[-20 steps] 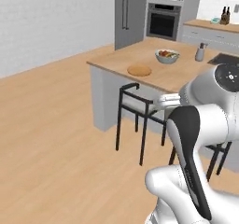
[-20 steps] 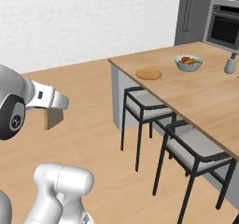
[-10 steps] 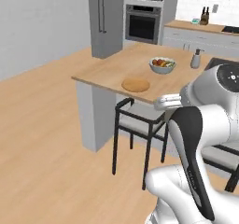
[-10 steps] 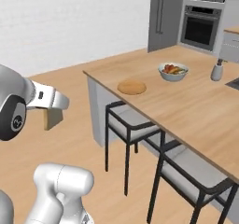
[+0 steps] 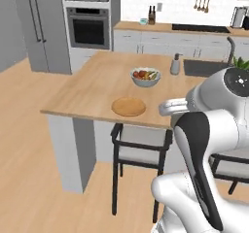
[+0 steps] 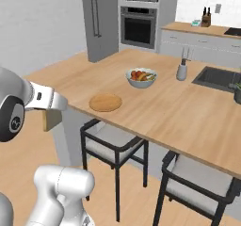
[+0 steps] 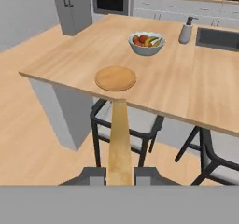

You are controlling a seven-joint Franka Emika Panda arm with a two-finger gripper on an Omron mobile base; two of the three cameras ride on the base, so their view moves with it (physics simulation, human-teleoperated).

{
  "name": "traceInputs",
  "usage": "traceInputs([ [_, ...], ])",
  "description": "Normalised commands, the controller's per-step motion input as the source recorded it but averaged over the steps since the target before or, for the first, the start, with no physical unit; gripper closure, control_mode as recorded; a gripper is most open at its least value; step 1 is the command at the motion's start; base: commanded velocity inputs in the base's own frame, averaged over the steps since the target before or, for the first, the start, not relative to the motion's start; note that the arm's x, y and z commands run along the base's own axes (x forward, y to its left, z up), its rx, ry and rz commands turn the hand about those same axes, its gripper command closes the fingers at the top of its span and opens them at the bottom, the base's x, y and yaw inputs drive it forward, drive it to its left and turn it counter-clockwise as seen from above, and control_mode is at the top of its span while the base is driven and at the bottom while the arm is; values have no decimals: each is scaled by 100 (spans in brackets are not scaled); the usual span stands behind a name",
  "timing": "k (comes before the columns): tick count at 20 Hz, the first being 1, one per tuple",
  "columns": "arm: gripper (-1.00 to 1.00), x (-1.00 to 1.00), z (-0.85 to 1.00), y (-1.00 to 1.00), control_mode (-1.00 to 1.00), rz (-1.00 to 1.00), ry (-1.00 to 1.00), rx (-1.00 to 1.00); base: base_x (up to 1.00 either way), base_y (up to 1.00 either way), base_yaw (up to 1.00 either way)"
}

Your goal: Start the toaster. Once the lever pops up, take the bread to the plate on the dining counter.

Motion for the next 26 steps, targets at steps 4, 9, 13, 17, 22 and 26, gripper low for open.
traceInputs([
  [4,100,0,0,0,100,0,0,0,73,28,-57],
  [9,100,0,0,0,100,0,0,0,58,25,-33],
  [13,100,0,0,0,100,0,0,0,37,18,-12],
  [17,100,0,0,0,100,0,0,0,27,16,-1],
  [22,100,0,0,0,100,0,0,0,41,15,0],
  [26,100,0,0,0,100,0,0,0,57,26,0],
])
